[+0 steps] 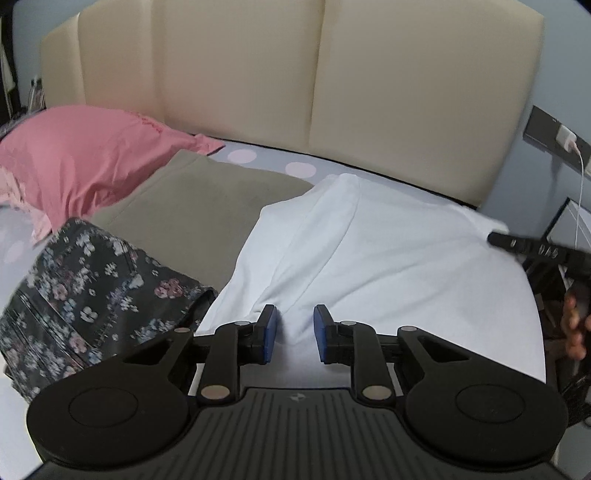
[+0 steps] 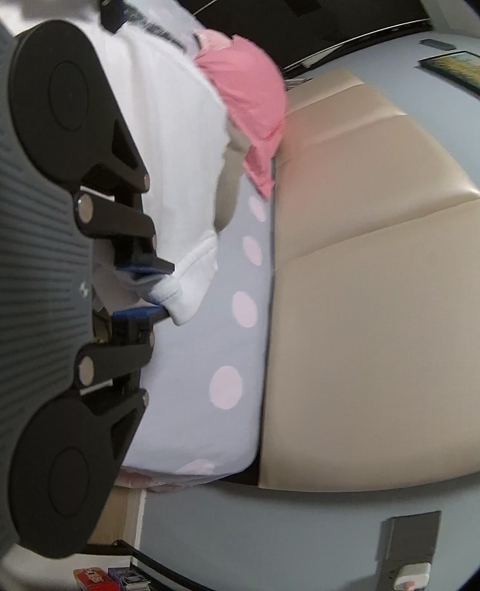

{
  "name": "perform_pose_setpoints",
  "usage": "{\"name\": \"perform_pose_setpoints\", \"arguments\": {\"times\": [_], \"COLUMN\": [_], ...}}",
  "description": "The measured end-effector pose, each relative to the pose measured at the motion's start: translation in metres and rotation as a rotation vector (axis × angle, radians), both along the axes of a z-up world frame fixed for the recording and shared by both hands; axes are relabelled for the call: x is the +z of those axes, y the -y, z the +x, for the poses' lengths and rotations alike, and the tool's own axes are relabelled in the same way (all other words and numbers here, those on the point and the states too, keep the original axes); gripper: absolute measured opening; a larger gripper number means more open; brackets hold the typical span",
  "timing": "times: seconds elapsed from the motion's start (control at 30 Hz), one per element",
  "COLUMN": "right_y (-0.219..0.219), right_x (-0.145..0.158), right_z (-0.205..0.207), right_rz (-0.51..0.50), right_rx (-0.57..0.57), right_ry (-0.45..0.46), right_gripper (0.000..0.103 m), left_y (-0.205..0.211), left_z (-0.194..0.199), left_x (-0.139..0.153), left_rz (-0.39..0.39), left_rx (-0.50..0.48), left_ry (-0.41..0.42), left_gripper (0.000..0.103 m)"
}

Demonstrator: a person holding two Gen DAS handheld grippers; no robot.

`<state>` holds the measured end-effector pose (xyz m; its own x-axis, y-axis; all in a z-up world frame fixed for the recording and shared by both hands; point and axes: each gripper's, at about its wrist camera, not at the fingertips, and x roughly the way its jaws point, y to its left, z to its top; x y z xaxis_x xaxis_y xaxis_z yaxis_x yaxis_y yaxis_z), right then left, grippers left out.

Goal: Fold clothes
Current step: 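Lower the folded T-shirt onto the clothes stack and open both grippers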

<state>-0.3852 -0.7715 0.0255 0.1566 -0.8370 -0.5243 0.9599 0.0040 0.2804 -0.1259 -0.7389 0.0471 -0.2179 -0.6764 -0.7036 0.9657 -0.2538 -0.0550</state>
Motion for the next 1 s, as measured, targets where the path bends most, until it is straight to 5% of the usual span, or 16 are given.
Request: {"name": "perform_pose_setpoints", "arguments": {"times": [0.2,0.3,0.43,0.53,0.63,1.0], "right_y": [-0.041,-0.068,-0.079,-0.083,-0.079,-0.059], "right_x": [0.031,0.053,0.061,0.049,0.033,0.006], "right_z": [0.023,0.037,0.062,0.088,0.099,0.085], "right_rz": [-0.167,-0.242,-0.115,-0.044,-0.005,0.069], "right_rx": [0.003,0.108,0.337,0.432,0.44,0.456], "right_ry": [-0.184,-0.19,-0.119,-0.242,-0.362,-0.359], "right_gripper": [0.035,0.035,0.035,0.035,0.035,0.035], "left_y": [-0.02,-0.028,-0.029,-0.021,-0.007,0.003], "left_z": [-0.014,-0.025,-0.057,-0.065,-0.062,-0.044], "left_x": [0.024,0.035,0.032,0.02,0.0,-0.022], "left_rz": [-0.072,-0.098,-0.095,-0.053,0.015,0.041], "left_rx": [-0.043,-0.082,-0.143,-0.146,-0.115,-0.08], "left_ry": [0.022,0.034,0.097,0.108,0.103,-0.019], "left_gripper": [0.021,0.022,0.022,0.021,0.021,0.019]}}
